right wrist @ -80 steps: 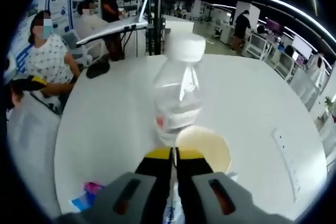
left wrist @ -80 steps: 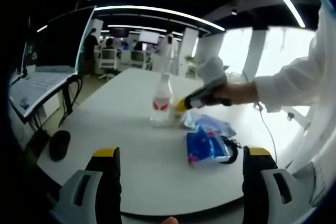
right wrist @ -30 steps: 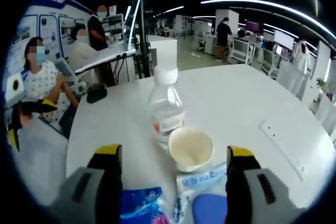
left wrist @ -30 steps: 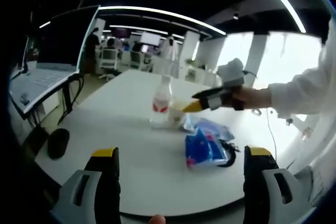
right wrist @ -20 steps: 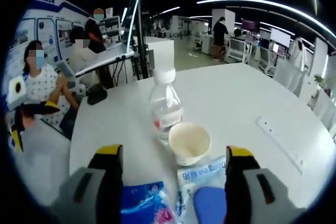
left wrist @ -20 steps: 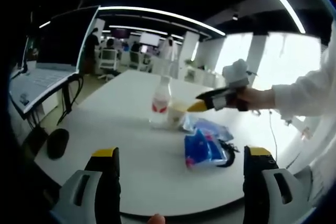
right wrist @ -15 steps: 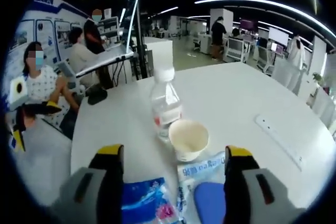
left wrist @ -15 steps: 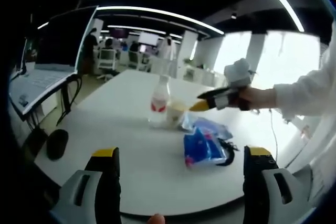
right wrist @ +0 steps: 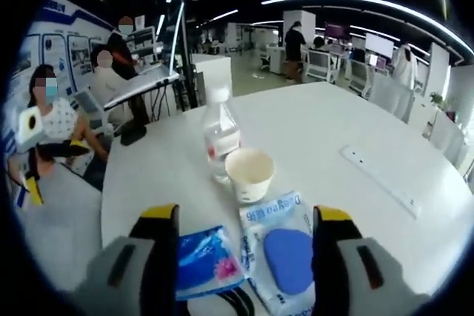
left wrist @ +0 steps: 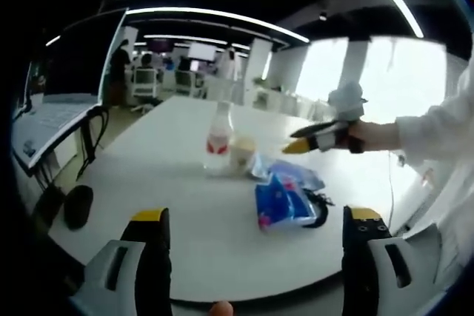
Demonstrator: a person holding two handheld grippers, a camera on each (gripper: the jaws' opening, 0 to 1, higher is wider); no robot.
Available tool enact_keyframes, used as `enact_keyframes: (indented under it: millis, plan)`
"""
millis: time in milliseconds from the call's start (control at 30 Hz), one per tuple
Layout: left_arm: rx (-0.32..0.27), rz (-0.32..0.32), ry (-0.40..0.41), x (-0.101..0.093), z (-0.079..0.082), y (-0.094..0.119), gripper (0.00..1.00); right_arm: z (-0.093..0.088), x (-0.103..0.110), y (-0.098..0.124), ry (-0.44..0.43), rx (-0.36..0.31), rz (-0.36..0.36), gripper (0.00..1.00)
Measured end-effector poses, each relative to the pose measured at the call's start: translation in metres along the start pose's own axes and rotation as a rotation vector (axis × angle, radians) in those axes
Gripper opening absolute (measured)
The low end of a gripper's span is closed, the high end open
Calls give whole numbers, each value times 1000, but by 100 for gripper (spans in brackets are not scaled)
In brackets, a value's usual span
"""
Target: Arrange the tabletop items into an orderly group along one side of the table until the central work area is clear of visible clutter.
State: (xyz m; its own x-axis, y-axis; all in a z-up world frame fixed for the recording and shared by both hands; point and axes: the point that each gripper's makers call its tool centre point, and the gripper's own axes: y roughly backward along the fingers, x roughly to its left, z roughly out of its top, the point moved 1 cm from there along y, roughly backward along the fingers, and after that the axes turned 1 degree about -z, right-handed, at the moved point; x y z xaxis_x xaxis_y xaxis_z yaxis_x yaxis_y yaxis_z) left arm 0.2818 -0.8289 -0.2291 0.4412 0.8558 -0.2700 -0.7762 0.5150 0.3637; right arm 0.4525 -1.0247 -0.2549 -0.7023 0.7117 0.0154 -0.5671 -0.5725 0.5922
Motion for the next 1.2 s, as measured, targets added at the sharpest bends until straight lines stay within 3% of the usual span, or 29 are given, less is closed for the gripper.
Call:
enact_keyframes:
  millis: [300, 600, 833, 900, 1000, 1100, 1200]
  plan:
    - [12, -5, -11, -2, -1, -1, 92, -15, -7, 21, -42, 5, -38, 70]
    - [25, -3, -4, -1, -3, -2, 90, -15, 1, 36, -59, 2, -61, 66]
    - [39, -20, 45, -4, -3, -2, 89, -6, 10, 49, -65, -25, -81, 66]
    - [87, -11, 100, -6, -7, -2, 89, -5, 12, 56, -61, -22, -88, 64]
    - [39, -34, 148, -13, 3, -6, 90, -1, 7, 63, -74, -49, -91, 64]
    - [77, 4, 130, -17, -2, -14, 88, -3, 6, 68, -63, -36, -79, 63]
    - [54, 23, 185, -27, 4, -18, 87, -2, 4, 73, -25, -38, -54, 62]
